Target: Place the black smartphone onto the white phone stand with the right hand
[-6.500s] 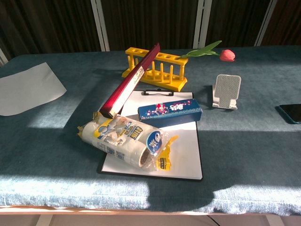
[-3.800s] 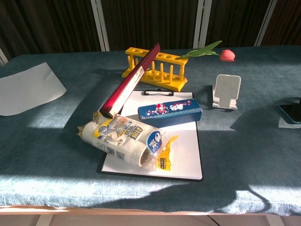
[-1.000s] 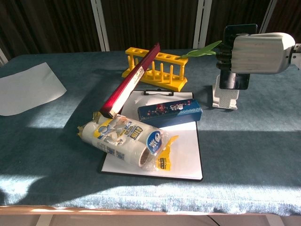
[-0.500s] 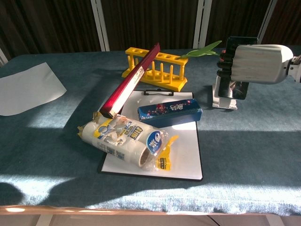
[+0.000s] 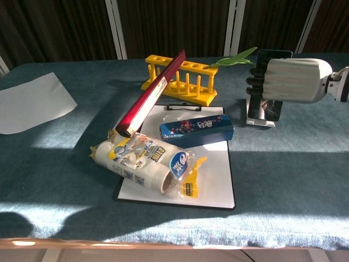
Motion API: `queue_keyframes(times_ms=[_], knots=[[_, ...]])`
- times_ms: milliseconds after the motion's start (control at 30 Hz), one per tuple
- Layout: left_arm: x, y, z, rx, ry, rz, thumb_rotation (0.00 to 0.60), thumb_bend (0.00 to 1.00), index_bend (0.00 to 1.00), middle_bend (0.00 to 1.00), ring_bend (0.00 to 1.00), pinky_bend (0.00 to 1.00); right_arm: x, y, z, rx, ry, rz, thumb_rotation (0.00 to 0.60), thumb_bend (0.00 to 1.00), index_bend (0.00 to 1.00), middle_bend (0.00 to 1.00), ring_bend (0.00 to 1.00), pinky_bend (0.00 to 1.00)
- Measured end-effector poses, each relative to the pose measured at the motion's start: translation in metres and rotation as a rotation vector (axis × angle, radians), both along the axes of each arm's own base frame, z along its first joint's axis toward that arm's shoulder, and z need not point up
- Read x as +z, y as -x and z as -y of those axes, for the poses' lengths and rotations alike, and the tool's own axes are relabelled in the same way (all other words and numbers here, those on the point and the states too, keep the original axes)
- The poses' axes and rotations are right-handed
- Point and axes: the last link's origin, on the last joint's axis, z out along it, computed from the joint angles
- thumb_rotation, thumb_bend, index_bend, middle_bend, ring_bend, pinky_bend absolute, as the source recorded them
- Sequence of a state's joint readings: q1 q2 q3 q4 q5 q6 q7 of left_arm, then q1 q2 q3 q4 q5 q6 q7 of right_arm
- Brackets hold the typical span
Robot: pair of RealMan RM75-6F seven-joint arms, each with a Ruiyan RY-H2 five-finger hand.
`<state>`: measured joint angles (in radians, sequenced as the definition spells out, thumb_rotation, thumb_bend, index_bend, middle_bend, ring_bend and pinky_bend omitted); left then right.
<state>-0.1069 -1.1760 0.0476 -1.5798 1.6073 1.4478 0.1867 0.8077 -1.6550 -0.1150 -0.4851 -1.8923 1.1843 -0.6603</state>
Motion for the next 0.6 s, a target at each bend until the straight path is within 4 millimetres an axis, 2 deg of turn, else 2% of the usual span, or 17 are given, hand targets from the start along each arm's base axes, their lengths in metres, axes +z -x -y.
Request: queue_keyframes(times_ms=[600], knots=[[0.0005,-0.0001,0.0004,0.0,-0.004,0.003,0.6,0.33,0.0,0.0,0.0,0.0,-0.0052,-0.0001,-0.0008,0.0,-0.01,0.014,0.6,0.45,0.84,0.68,0.61,0.63]])
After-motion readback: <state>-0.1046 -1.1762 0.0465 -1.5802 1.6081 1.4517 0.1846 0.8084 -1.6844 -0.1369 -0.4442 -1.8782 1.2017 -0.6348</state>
